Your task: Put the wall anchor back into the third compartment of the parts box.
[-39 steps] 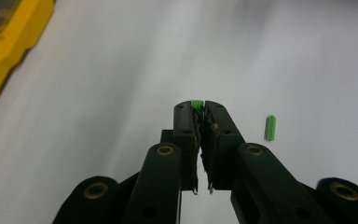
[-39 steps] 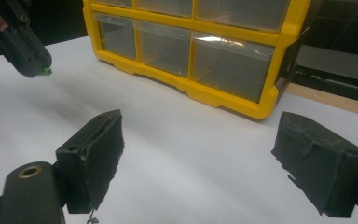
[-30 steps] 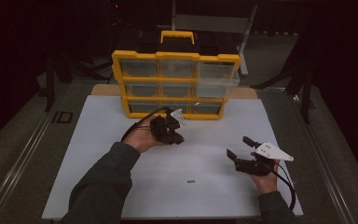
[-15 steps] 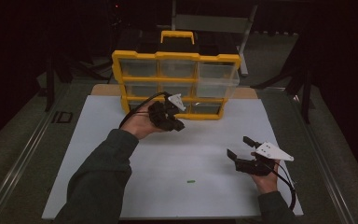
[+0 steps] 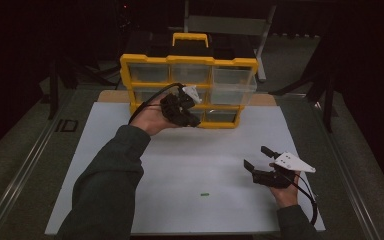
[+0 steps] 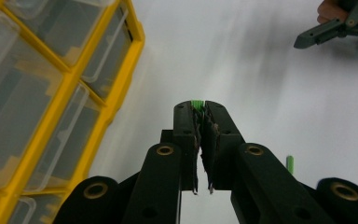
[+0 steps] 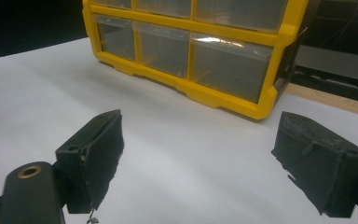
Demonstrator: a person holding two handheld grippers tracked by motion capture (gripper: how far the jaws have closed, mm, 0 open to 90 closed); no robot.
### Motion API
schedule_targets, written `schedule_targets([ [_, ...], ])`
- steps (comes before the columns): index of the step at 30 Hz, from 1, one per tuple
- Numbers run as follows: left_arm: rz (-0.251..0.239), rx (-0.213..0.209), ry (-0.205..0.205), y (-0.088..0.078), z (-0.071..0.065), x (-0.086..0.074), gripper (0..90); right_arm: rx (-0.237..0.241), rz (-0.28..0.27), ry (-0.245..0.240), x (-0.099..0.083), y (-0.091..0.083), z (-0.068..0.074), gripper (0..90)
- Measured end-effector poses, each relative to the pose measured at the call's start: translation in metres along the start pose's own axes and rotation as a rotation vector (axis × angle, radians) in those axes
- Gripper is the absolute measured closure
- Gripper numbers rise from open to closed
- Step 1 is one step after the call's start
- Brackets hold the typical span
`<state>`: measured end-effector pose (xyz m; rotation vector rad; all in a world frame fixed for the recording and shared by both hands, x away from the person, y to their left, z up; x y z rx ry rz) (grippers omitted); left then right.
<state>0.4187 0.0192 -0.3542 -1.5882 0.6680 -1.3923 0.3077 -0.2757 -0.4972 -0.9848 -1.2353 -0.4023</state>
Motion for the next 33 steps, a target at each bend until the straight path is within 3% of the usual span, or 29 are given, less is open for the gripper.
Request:
schedule_targets([
  [20,-0.046,0.033,-0.02,-0.028,0.019,0.024,84.8,-0.001,-0.005,0.006,0.0,-0.001,-0.001,15.5],
  [33,-0.058,0.035,-0.034,-0.032,0.024,0.032,84.8,0.001,-0.003,0.006,0.0,0.0,-0.001,15.6],
])
Point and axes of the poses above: each handheld gripper's, and its own axes: y roughly forward along the jaws, x roughly out of its top, z roughly to its left, the point moved 3 cm from there along y, roughly forward along the jaws, and after that the axes turned 7 degrees about z, right-handed, at the moved point
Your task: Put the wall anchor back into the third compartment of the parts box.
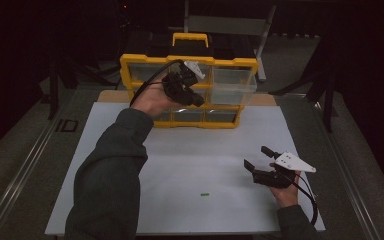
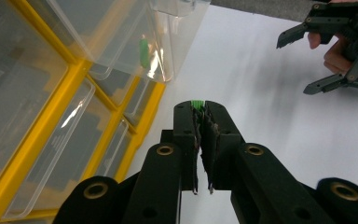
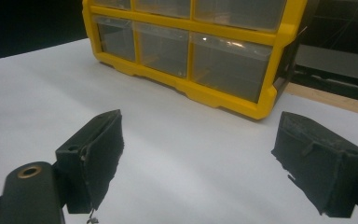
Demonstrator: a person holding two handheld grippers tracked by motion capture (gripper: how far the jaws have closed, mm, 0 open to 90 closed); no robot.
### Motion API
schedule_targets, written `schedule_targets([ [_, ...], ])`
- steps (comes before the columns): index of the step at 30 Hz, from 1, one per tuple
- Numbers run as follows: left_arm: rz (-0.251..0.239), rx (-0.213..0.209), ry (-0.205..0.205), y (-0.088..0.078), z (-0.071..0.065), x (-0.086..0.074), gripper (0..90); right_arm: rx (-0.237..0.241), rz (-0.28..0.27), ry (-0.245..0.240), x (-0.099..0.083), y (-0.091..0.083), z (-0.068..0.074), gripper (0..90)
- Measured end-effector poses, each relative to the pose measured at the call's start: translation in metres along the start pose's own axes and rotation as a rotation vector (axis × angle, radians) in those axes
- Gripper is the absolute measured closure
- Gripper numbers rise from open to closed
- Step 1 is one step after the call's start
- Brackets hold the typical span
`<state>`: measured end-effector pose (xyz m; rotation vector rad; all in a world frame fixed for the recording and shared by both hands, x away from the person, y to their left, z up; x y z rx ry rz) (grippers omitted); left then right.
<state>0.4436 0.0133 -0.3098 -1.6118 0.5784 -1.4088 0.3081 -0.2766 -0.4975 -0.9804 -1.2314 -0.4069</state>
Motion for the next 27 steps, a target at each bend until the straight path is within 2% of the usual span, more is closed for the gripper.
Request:
schedule_targets([
  [14,0.0,0.017,-0.027,-0.007,0.01,0.001,84.8,0.001,0.002,0.0,0.0,0.0,0.0,15.6],
  [27,0.001,0.051,-0.022,-0.025,0.019,0.02,84.8,-0.001,0.003,0.003,-0.001,0.0,-0.002,15.6],
])
Point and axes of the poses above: each handheld gripper's, and its own axes: y roughly forward along the jaws, x roughly out of its top, z roughly to its left, the point moved 3 cm from there along y, roughly forward along the jaws, and after that the axes turned 7 degrees about z, right-handed, at the moved point
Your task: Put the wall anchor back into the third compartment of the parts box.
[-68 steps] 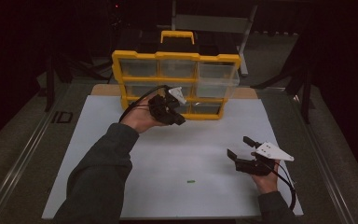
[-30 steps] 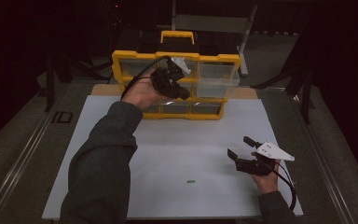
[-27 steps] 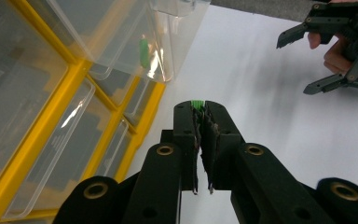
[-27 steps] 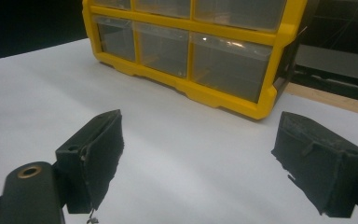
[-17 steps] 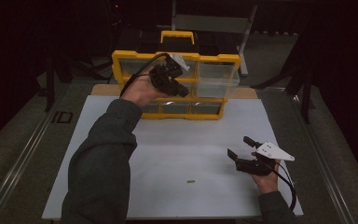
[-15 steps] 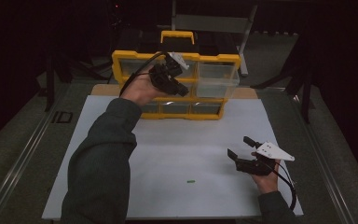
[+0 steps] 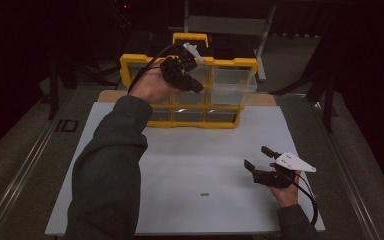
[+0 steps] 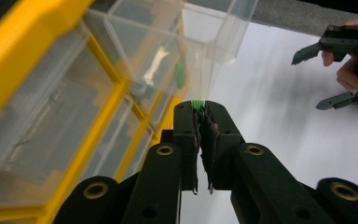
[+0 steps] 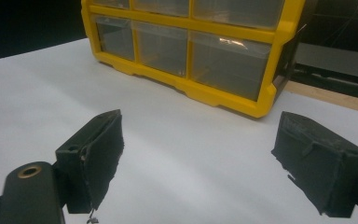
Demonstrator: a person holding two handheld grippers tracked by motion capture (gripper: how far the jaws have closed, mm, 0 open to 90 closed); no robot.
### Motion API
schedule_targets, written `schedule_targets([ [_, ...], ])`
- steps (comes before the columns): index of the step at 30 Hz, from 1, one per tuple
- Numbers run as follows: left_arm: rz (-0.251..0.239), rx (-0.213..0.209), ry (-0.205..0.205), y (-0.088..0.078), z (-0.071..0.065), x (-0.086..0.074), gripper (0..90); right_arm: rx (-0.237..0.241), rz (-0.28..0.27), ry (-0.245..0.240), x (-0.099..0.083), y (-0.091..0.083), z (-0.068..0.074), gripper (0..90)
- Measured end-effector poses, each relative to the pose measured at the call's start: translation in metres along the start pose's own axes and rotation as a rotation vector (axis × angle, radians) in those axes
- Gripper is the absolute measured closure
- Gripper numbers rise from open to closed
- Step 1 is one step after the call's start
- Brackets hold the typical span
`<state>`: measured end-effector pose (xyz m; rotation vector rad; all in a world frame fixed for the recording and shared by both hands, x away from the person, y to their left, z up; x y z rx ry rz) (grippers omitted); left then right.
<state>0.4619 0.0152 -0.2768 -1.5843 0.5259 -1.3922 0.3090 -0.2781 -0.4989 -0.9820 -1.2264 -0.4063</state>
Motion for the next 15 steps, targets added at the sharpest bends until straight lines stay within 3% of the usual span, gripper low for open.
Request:
schedule_targets([
  [8,-0.006,0.019,0.007,-0.01,0.001,0.019,84.7,0.001,0.002,0.007,-0.001,0.0,0.0,15.6],
  [15,0.0,0.023,0.008,-0.007,0.001,0.036,84.6,0.003,0.001,0.008,-0.001,0.0,0.0,15.6],
])
Point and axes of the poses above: each handheld gripper's, and its own axes: y roughly forward along the jaws, x roughly out of its top, z roughly to its left, the point moved 3 cm from there along y, roughly forward along the jaws, and after that the axes turned 7 degrees about z, right-handed, at the moved point
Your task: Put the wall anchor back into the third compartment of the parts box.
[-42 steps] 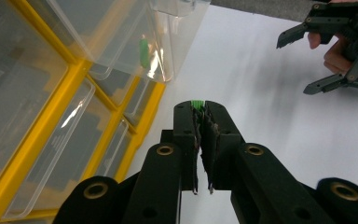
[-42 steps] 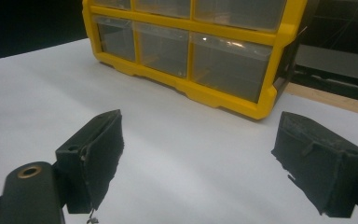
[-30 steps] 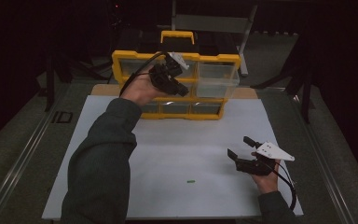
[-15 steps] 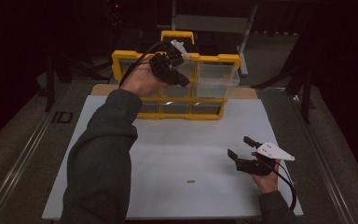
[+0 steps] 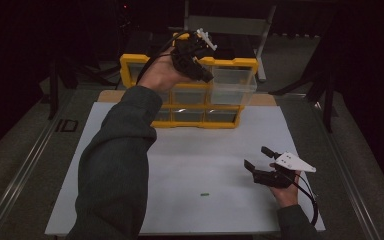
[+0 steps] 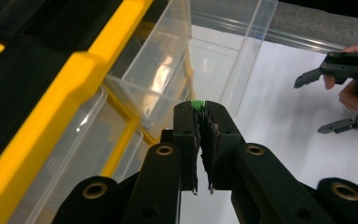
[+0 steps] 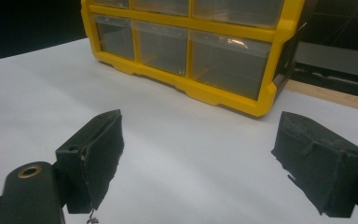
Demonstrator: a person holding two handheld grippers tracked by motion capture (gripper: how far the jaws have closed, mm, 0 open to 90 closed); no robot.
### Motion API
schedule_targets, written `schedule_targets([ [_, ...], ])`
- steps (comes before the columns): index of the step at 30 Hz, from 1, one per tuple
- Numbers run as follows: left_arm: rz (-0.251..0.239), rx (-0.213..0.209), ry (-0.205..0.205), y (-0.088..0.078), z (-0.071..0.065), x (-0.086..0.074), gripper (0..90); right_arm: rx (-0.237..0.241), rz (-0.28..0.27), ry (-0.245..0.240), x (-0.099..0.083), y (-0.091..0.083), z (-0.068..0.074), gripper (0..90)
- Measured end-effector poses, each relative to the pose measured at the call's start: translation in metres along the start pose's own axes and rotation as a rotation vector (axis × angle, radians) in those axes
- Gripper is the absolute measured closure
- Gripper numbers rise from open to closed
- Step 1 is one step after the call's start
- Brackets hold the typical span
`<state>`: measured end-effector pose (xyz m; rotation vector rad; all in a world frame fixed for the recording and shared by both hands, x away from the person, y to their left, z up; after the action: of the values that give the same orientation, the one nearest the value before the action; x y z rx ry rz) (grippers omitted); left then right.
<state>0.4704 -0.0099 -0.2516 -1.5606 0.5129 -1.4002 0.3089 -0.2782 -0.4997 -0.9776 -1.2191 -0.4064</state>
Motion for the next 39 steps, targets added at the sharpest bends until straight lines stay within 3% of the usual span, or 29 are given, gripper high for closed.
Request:
schedule_targets([
  [13,-0.004,0.012,-0.003,0.013,-0.005,0.026,84.4,0.002,-0.002,0.002,0.0,0.0,-0.001,15.6],
  [24,0.001,0.015,-0.012,0.022,-0.006,0.032,84.2,0.002,-0.007,0.009,0.0,-0.001,-0.001,15.6],
  [25,-0.003,0.023,-0.018,0.023,-0.006,0.032,82.2,0.002,-0.007,0.009,0.0,-0.001,-0.001,15.5],
  [28,-0.048,0.025,-0.069,0.021,-0.003,0.033,53.6,0.002,-0.009,0.005,0.001,-0.001,-0.001,15.6],
  [31,-0.066,0.038,-0.094,0.018,-0.002,0.031,33.3,0.0,-0.009,0.005,0.001,-0.001,-0.002,15.5],
  [35,-0.073,0.038,-0.109,0.018,-0.004,0.026,18.5,0.0,-0.009,0.006,0.001,-0.001,-0.002,15.4],
  [39,-0.075,0.043,-0.098,0.017,-0.008,0.019,14.4,-0.001,-0.009,0.005,0.001,-0.001,-0.001,15.4],
])
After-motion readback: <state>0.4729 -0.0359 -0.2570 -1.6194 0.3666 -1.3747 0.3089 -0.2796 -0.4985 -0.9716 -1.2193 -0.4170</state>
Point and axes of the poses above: each handheld gripper's, and its own axes: y roughly forward along the jaws, x roughly out of its top, z roughly to its left, the point moved 3 cm from there along y, roughly forward along the jaws, and after that the axes turned 7 degrees about z, right-handed, at the moved point
